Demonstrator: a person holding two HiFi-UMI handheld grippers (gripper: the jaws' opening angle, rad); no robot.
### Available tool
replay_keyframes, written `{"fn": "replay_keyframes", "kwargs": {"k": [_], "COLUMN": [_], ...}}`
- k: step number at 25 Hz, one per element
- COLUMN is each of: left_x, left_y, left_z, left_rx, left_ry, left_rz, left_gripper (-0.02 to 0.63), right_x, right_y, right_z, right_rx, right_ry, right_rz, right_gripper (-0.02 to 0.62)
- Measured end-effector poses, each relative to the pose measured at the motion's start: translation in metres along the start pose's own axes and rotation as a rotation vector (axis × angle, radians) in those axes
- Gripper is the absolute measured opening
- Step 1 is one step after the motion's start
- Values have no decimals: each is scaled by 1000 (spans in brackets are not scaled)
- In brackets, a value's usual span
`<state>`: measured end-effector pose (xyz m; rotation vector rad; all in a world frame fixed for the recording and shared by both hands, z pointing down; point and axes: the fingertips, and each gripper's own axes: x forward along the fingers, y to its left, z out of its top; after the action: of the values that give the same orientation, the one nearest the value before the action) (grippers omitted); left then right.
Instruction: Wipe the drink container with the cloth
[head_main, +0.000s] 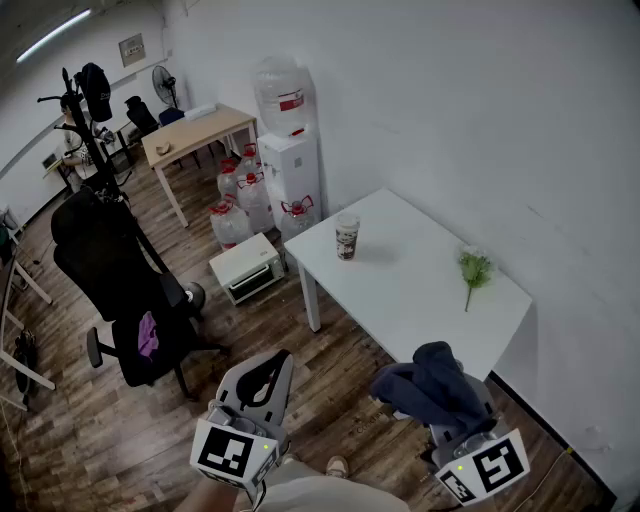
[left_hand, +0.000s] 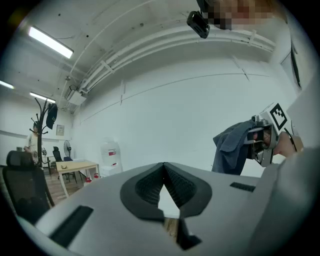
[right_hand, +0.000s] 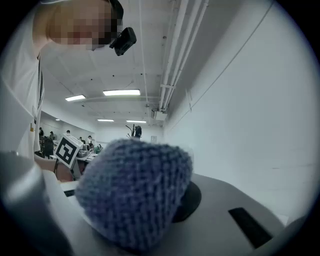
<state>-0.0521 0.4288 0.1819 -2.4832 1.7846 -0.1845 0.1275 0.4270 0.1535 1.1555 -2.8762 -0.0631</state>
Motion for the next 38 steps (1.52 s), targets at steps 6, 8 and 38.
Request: {"fn": "replay_keyframes", "kwargs": {"k": [6,8,38], "left_x": [4,5,28], "left_y": [-3,-1,-5], "left_z": [0,1,-7], "left_rx": [-1,-3,4], "left_ry": [3,3,-2], "left_rz": [-9,-8,-11], "left_gripper": [18,18,18], "right_x": [1,1,5], "right_y": [-4,-6,-27], "right_z": [0,-3,-19], "right_rx": [27,34,18], "right_ry": [-11,-6,12], "right_rz": [-6,-7,8], "right_gripper": [38,38,38]}}
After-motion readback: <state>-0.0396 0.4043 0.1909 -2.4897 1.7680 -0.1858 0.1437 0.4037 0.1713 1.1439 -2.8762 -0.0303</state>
